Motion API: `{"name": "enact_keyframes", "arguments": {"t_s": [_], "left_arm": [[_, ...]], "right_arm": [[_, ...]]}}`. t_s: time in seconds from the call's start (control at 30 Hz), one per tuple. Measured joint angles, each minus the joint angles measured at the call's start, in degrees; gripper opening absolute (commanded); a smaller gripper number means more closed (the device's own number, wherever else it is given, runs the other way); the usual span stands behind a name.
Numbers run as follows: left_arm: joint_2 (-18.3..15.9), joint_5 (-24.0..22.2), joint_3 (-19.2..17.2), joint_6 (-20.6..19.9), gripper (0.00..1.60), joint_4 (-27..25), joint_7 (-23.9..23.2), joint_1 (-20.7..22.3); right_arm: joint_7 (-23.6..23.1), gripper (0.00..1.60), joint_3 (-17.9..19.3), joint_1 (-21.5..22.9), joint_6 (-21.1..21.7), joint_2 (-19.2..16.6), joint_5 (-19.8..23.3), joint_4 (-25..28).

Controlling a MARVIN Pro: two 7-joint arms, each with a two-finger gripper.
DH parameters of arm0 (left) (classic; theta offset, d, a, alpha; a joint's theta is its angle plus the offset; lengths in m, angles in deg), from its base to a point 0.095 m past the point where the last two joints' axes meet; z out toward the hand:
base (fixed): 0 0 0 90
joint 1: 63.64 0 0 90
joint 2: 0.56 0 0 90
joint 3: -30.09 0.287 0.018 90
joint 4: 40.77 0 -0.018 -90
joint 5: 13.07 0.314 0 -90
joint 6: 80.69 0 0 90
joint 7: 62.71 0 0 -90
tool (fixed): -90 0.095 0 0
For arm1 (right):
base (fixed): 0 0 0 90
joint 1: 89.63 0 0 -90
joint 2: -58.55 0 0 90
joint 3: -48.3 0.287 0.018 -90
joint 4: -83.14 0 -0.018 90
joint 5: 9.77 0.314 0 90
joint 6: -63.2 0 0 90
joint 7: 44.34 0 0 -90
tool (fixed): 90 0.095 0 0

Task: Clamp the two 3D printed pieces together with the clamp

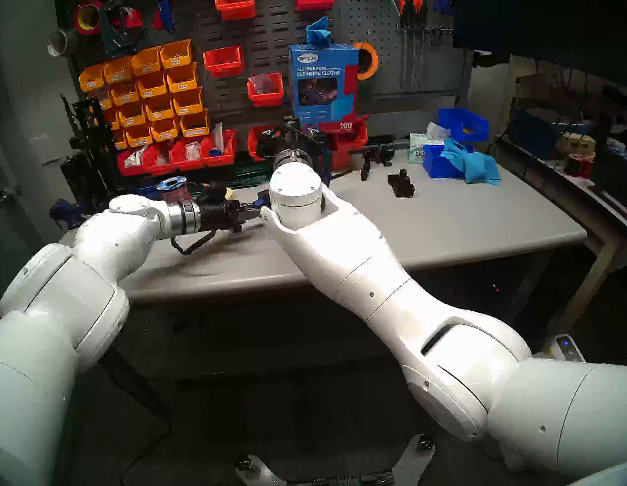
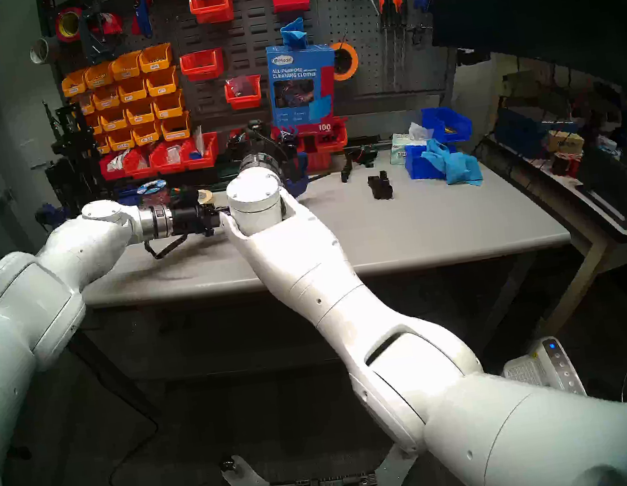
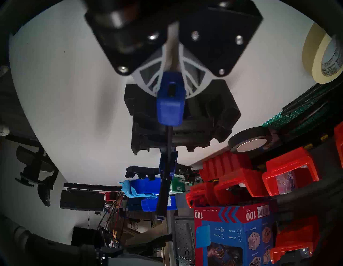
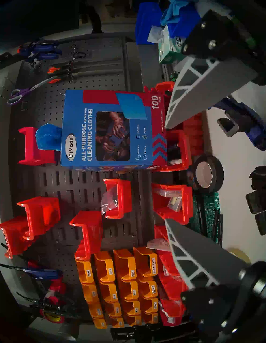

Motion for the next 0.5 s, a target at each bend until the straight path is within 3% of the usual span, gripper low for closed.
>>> {"name": "enact_keyframes", "arguments": {"t_s": [0.5], "left_arm": [[0.5, 0.1, 0.0, -0.2, 1.60, -0.2, -1.3, 0.0]], "right_arm": [[1.1, 1.60, -0.7, 0.0, -0.1, 0.1, 0.0, 0.0]]}}
